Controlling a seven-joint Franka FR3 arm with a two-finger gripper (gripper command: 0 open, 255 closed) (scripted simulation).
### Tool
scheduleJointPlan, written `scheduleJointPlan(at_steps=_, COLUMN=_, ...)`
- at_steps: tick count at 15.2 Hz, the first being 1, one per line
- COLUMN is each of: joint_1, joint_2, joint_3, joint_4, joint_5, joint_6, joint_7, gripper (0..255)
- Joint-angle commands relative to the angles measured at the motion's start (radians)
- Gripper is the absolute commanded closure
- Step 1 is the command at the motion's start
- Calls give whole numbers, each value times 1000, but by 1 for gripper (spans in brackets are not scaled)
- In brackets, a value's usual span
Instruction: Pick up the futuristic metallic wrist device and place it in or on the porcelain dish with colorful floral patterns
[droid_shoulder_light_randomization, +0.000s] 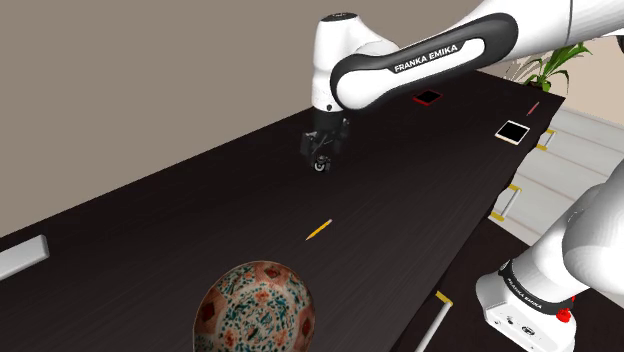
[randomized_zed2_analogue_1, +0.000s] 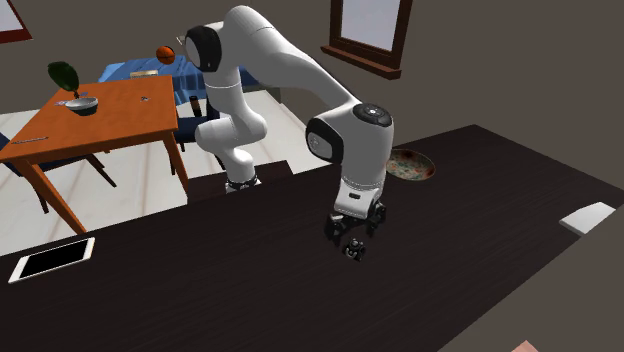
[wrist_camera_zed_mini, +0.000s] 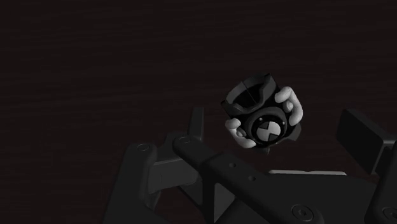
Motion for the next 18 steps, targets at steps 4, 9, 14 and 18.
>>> scheduleJointPlan(at_steps=4, joint_1=1, joint_2=19, joint_3=-1, joint_4=-28, joint_5=-8, joint_6=47, joint_7=6, gripper=0)
scheduleJointPlan(at_steps=9, joint_1=2, joint_2=19, joint_3=-1, joint_4=-28, joint_5=-8, joint_6=47, joint_7=6, gripper=0)
scheduleJointPlan(at_steps=14, joint_1=2, joint_2=19, joint_3=-1, joint_4=-28, joint_5=-8, joint_6=46, joint_7=6, gripper=255)
scheduleJointPlan(at_steps=18, joint_1=2, joint_2=18, joint_3=-1, joint_4=-29, joint_5=-8, joint_6=46, joint_7=6, gripper=255)
